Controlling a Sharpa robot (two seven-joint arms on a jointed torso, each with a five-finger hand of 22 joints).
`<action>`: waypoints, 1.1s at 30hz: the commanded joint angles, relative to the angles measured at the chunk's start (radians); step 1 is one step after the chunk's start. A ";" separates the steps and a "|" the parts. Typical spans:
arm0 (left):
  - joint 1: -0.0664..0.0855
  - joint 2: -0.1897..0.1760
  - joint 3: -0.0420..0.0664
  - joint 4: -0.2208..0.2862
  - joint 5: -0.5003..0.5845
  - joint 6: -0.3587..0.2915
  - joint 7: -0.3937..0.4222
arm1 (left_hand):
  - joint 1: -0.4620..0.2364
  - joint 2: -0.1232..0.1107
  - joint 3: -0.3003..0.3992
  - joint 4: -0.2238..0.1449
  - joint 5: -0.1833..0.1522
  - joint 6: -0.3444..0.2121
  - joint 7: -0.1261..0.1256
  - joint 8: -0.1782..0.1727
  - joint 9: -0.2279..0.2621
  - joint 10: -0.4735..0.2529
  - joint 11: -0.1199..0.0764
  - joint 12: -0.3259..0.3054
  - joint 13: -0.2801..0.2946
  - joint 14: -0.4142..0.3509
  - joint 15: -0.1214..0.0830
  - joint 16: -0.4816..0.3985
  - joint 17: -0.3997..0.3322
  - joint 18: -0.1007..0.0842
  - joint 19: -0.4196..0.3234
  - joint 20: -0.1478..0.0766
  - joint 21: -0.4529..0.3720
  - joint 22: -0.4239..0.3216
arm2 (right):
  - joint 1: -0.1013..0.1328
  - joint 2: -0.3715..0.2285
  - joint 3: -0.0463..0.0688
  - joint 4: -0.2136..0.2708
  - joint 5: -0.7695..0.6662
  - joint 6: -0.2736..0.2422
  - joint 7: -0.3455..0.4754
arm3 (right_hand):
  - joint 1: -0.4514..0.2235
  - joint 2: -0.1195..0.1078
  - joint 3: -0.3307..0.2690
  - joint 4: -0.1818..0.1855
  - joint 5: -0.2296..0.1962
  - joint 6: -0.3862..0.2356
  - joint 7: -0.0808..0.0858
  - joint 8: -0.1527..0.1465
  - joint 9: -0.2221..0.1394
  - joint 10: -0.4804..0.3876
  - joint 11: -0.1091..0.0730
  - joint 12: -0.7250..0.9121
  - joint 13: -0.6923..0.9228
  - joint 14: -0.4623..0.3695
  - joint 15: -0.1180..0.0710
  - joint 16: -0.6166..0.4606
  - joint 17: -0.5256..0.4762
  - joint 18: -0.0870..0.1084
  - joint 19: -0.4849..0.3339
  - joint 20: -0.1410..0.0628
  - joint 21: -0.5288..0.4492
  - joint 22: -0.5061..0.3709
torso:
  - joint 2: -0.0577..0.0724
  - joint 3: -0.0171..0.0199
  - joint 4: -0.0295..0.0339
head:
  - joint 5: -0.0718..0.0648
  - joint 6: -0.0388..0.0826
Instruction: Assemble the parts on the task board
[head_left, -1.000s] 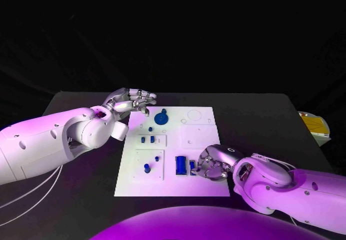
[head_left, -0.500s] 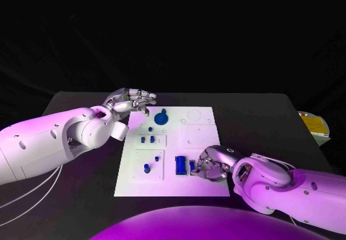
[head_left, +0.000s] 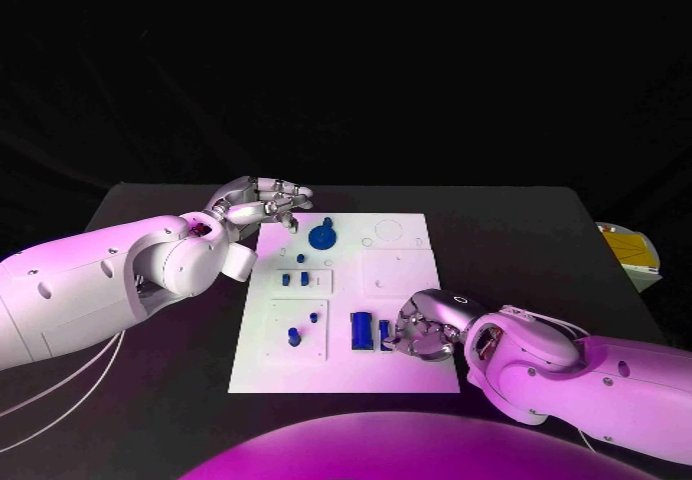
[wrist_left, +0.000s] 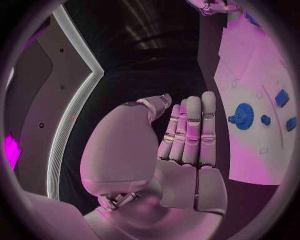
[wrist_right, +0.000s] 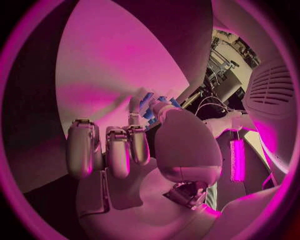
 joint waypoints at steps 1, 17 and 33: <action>0.000 0.002 0.001 0.002 -0.003 0.016 0.004 | 0.000 0.000 0.000 0.007 -0.001 -0.007 0.002 0.004 -0.001 -0.008 0.002 0.006 0.000 -0.008 -0.002 -0.007 -0.002 0.013 -0.002 0.004 -0.003 -0.002 | -0.001 0.006 0.000 -0.009 -0.003 0.005 0.010 | 0.004 0.008 -0.007 0.001 -0.005 0.004 -0.002 0.005 -0.001 0.073 -0.005 0.004 0.209 0.102 -0.006 0.004 0.252 -0.015 0.056 -0.006 0.000 0.212 | 0.000 -0.0007 -0.0005 | 0.001 0.000; -0.001 0.002 0.000 0.003 -0.003 0.015 0.005 | 0.000 0.000 0.000 0.007 -0.001 -0.007 0.002 0.004 -0.001 -0.008 0.002 0.006 0.000 -0.008 -0.002 -0.007 -0.002 0.013 -0.002 0.004 -0.003 -0.002 | -0.001 0.020 0.000 -0.027 -0.009 -0.003 0.018 | 0.042 0.004 -0.026 -0.007 -0.035 0.001 -0.004 0.009 -0.002 0.073 -0.007 0.003 0.209 0.102 -0.008 0.004 0.250 -0.014 0.055 -0.007 -0.005 0.211 | -0.002 -0.0015 -0.0014 | -0.002 0.000; -0.020 0.006 0.000 -0.017 0.009 -0.009 0.034 | -0.004 0.000 -0.002 0.015 -0.002 -0.011 0.001 0.011 -0.003 -0.015 0.002 0.015 -0.001 -0.018 -0.001 -0.011 -0.004 0.013 -0.008 0.006 -0.010 -0.004 | 0.125 -0.025 0.001 -0.112 0.577 -0.093 0.450 | 0.121 0.026 -0.066 -0.017 0.036 -0.097 0.032 -0.015 0.002 -0.024 0.025 -0.212 0.102 0.059 0.017 -0.071 0.068 0.038 -0.034 0.014 -0.342 0.129 | -0.020 -0.0055 -0.0139 | -0.007 0.013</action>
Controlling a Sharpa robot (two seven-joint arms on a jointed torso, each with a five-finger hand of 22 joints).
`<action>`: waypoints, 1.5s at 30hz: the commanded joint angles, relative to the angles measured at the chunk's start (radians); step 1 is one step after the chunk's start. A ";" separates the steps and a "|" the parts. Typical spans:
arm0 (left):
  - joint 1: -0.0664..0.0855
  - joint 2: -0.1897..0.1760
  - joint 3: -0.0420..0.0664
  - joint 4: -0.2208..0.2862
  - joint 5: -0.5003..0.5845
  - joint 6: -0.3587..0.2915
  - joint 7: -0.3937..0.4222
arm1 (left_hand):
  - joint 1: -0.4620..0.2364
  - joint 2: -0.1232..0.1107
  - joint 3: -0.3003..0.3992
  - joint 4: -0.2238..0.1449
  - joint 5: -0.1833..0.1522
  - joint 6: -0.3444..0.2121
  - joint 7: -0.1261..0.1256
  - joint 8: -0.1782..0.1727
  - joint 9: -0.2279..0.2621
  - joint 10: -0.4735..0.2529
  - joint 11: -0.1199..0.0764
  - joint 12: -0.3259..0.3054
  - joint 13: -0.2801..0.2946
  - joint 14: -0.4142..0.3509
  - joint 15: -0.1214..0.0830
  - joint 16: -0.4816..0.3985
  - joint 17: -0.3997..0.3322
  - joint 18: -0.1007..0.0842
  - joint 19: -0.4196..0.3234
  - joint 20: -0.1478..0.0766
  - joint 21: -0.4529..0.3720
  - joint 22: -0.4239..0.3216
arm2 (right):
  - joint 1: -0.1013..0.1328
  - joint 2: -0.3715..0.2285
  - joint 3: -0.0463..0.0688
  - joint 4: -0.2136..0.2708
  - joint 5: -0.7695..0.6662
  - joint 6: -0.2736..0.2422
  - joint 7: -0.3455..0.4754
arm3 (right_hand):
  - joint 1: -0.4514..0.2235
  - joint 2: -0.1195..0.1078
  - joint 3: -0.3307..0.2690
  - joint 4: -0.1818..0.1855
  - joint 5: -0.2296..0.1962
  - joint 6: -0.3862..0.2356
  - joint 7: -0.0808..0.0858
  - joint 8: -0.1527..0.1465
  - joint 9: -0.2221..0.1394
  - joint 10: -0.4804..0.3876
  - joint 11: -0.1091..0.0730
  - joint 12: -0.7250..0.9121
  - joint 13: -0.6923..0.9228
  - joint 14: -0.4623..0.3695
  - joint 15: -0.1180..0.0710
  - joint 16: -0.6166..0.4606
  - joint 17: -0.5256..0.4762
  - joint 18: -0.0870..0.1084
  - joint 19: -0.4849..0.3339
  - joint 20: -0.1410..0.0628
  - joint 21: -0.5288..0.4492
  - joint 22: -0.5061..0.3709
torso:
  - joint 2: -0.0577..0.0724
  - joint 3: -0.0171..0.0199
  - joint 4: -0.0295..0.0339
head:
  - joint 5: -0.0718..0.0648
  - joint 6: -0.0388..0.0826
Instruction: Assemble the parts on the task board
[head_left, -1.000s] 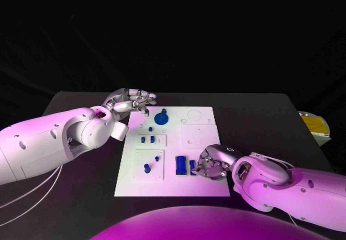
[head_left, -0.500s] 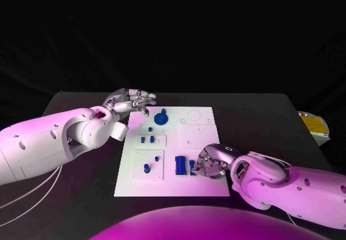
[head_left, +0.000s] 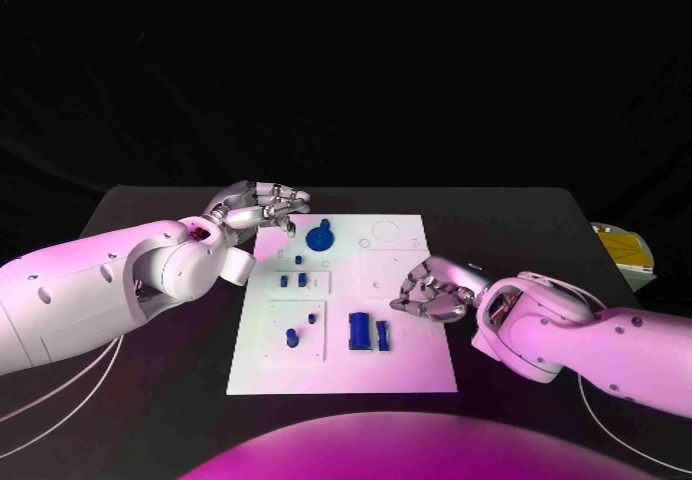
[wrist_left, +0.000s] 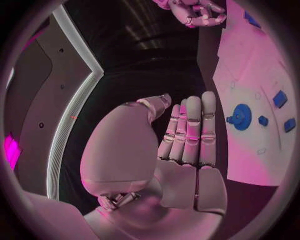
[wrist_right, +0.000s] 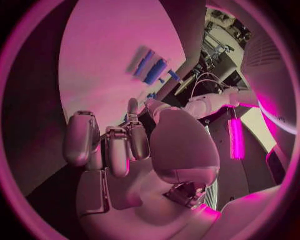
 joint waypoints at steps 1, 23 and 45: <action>-0.006 0.008 0.000 -0.012 0.014 -0.010 0.036 | -0.005 0.000 0.000 0.008 -0.002 -0.009 -0.004 0.009 -0.003 -0.010 -0.002 0.009 -0.001 -0.021 0.000 -0.016 -0.006 0.014 -0.011 0.004 -0.012 -0.005 | 0.025 0.005 0.000 -0.050 0.362 -0.050 0.259 | 0.051 0.000 -0.006 -0.009 0.014 -0.039 0.015 -0.014 0.004 -0.042 0.015 -0.118 0.082 0.054 0.015 -0.049 0.040 0.043 -0.045 0.015 -0.182 0.114 | -0.014 -0.0032 -0.0097 | -0.002 0.018; -0.050 0.154 0.003 -0.292 0.221 -0.091 0.229 | 0.025 0.034 -0.218 0.125 -0.001 -0.094 -0.049 -0.016 -0.066 -0.095 0.042 -0.227 -0.127 -0.312 0.105 -0.840 -0.271 -0.012 -0.246 0.138 -0.725 -0.491 | 0.075 0.251 0.023 -0.634 1.122 0.099 0.625 | 0.155 -0.007 0.066 -0.067 -0.011 -0.178 0.149 -0.235 -0.195 -0.459 0.187 -1.237 -1.066 -0.524 0.222 -1.277 -0.979 0.127 -0.629 0.234 -1.067 -0.785 | -0.090 -0.0048 -0.0318 | -0.014 0.181; -0.043 0.124 0.007 -0.029 0.153 -0.458 0.244 | -1.415 0.230 -0.615 -0.157 -0.058 -0.849 -0.211 -0.335 -0.235 -0.967 -0.138 -0.414 -0.190 -1.041 -0.063 -1.134 -0.444 -0.170 -0.941 -0.153 -0.880 -0.752 | 0.029 0.192 0.124 -0.291 1.205 -0.275 0.680 | -1.157 0.158 -0.348 -0.279 -0.118 -1.030 -0.062 -0.378 -0.644 -1.462 0.015 -1.332 -1.308 -1.465 0.080 -1.526 -1.308 -0.057 -1.460 -0.027 -1.128 -1.307 | -0.056 0.0228 0.0237 | 0.003 0.272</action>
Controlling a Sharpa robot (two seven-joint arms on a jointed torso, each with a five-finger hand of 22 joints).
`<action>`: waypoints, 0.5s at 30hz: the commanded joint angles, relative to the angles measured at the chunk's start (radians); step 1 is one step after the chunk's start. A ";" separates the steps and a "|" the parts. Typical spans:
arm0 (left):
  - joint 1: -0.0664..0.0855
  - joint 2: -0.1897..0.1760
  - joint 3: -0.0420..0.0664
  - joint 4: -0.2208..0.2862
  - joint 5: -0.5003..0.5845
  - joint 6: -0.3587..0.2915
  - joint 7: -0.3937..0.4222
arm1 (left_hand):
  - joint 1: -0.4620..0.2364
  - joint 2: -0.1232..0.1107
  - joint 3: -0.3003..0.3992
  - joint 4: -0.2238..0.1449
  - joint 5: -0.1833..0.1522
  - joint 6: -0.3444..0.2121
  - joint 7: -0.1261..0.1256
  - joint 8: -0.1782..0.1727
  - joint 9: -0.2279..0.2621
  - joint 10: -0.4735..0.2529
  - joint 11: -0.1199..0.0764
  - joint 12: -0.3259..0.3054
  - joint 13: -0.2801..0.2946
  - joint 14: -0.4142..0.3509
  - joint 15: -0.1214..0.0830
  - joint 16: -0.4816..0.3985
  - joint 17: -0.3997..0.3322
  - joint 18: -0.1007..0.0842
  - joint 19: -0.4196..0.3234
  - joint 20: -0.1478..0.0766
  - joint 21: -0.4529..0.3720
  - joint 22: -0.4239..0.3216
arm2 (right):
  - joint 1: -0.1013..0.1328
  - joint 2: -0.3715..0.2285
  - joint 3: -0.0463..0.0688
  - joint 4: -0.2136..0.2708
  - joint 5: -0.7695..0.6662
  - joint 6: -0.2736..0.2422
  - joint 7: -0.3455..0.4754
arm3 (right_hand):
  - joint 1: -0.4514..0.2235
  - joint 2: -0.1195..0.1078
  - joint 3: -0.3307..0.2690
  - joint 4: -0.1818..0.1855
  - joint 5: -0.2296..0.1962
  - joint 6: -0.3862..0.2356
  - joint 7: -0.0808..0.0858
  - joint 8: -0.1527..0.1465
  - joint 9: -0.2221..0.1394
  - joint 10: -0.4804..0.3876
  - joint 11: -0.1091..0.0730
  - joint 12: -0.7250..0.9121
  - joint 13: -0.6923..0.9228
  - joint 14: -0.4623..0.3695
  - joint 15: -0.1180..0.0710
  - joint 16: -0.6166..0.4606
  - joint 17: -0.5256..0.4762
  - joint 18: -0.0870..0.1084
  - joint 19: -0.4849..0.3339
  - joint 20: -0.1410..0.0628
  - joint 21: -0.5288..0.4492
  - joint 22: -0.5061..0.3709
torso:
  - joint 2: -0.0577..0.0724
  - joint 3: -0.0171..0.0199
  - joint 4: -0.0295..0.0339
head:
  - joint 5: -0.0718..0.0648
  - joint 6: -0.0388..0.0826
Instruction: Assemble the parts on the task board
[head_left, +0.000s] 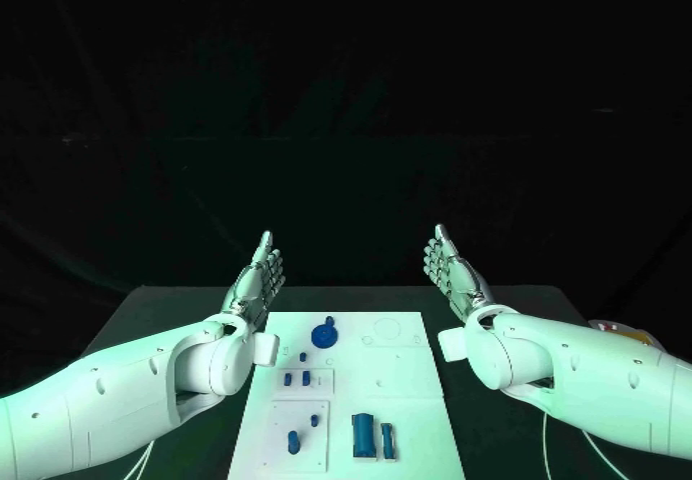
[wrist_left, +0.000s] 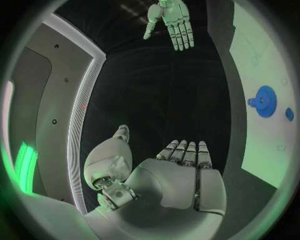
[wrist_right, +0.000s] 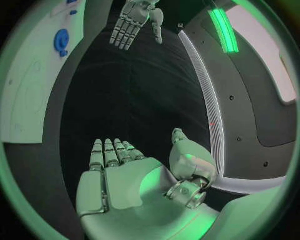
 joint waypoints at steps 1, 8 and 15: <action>0.004 -0.005 0.003 0.059 -0.015 -0.205 0.059 | -0.266 0.009 -0.016 -0.012 -0.007 -0.038 -0.007 -0.017 -0.008 -0.042 -0.008 -0.011 -0.004 -0.034 -0.007 -0.012 -0.007 -0.021 -0.035 -0.014 -0.008 -0.011 | -0.008 -0.013 0.014 0.064 0.086 -0.158 0.079 | -0.167 0.008 -0.020 -0.008 -0.009 -0.042 -0.011 -0.009 -0.021 -0.049 -0.009 -0.008 -0.009 -0.046 -0.008 -0.014 -0.015 -0.021 -0.043 -0.011 -0.009 -0.023 | 0.005 0.0053 0.0103 | 0.001 0.009; 0.007 -0.015 0.004 0.135 -0.019 -0.310 0.079 | -0.266 0.009 -0.016 -0.012 -0.007 -0.038 -0.007 -0.017 -0.008 -0.042 -0.008 -0.011 -0.004 -0.034 -0.007 -0.012 -0.007 -0.021 -0.035 -0.014 -0.008 -0.011 | -0.017 -0.027 0.033 0.132 0.118 -0.218 0.102 | -0.167 0.008 -0.020 -0.008 -0.009 -0.042 -0.011 -0.009 -0.021 -0.049 -0.009 -0.008 -0.009 -0.046 -0.008 -0.014 -0.015 -0.021 -0.043 -0.011 -0.009 -0.023 | 0.005 0.0053 0.0103 | 0.001 0.009; 0.007 -0.016 0.004 0.142 -0.020 -0.321 0.082 | -0.266 0.009 -0.016 -0.012 -0.007 -0.038 -0.007 -0.017 -0.008 -0.042 -0.008 -0.011 -0.004 -0.034 -0.007 -0.012 -0.007 -0.021 -0.035 -0.014 -0.008 -0.011 | -0.017 -0.027 0.033 0.133 0.118 -0.218 0.102 | -0.167 0.008 -0.020 -0.008 -0.009 -0.042 -0.011 -0.009 -0.021 -0.049 -0.009 -0.008 -0.009 -0.046 -0.008 -0.014 -0.015 -0.021 -0.043 -0.011 -0.009 -0.023 | 0.005 0.0053 0.0103 | 0.001 0.009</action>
